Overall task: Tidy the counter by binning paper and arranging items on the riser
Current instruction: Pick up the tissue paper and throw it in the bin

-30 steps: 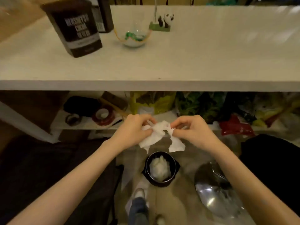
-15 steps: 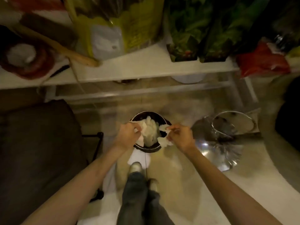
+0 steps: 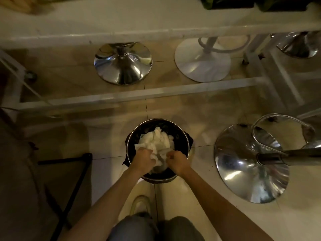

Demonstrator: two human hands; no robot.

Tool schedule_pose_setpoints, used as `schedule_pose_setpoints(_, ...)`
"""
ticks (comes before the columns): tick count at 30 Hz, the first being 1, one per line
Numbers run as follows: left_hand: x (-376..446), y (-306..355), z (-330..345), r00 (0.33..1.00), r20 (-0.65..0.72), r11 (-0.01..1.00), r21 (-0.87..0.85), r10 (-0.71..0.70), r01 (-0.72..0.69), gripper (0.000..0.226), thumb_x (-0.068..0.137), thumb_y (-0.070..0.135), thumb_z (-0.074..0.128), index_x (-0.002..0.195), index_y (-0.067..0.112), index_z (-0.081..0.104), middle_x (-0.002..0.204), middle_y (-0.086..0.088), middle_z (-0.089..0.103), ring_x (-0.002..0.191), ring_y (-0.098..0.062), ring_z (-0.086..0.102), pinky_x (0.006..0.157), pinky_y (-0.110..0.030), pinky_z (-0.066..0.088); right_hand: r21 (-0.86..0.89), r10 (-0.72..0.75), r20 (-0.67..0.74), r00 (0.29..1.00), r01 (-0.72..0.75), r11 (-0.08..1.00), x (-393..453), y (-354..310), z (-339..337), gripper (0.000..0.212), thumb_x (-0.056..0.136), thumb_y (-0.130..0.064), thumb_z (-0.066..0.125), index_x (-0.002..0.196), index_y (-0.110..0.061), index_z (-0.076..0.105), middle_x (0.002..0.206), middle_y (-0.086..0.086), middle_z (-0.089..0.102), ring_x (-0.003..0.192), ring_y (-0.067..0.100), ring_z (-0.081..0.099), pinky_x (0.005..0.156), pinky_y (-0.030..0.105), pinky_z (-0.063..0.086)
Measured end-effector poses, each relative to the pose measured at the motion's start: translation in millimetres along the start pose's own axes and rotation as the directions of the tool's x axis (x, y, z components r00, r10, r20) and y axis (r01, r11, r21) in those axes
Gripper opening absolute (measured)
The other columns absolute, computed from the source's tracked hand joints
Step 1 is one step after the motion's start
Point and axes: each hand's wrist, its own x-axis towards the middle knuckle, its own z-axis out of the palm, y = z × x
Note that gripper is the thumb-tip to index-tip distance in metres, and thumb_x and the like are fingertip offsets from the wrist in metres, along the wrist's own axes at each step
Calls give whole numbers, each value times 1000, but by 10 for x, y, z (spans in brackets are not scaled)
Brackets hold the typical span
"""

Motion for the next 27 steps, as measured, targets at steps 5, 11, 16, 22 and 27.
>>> schedule_pose_setpoints(5, -116, 34, -48, 998, 54, 996, -80, -35, 39, 44, 87, 13, 52, 129, 6, 47, 139, -17, 46, 125, -29, 44, 94, -20, 36, -77, -48, -13, 999, 47, 996, -102, -77, -69, 38, 88, -3, 43, 126, -3, 44, 131, 19, 51, 120, 31, 47, 90, 23, 37)
schedule_pose_setpoints(11, -825, 424, -566, 998, 60, 1000, -2, 9, -9, 45, 85, 14, 53, 129, 7, 47, 130, -19, 54, 117, -29, 51, 87, -20, 39, -151, -106, 13, 994, 106, 983, -770, -550, -472, 37, 86, -5, 46, 123, -8, 46, 126, 20, 54, 113, 32, 52, 89, 29, 43)
schedule_pose_setpoints(16, -1685, 969, -1274, 996, 41, 983, 165, 81, -87, 42, 83, 23, 53, 122, 8, 50, 117, -17, 61, 105, -30, 58, 90, -43, 50, -259, -224, 68, 972, 234, 937, -1632, -1275, -1006, 37, 85, -11, 49, 122, -6, 49, 117, 17, 61, 106, 31, 56, 86, 26, 44)
schedule_pose_setpoints(22, -2756, 1782, -2168, 991, -25, 921, 373, 131, -112, 36, 83, 31, 52, 113, 11, 57, 111, -12, 64, 100, -27, 60, 85, -39, 52, -322, -370, 103, 923, 383, 866, -2833, -2232, -1762, 35, 82, -17, 57, 115, -8, 55, 116, 18, 61, 108, 32, 57, 91, 39, 48)
schedule_pose_setpoints(27, -3710, 2475, -2908, 972, -103, 853, 505, 212, -132, 45, 85, 34, 48, 123, 10, 49, 125, -16, 56, 111, -31, 54, 86, -37, 47, -507, -432, 130, 892, 434, 744, -3758, -2983, -2317, 27, 81, -19, 54, 104, -7, 58, 110, 15, 63, 102, 31, 58, 81, 35, 49)
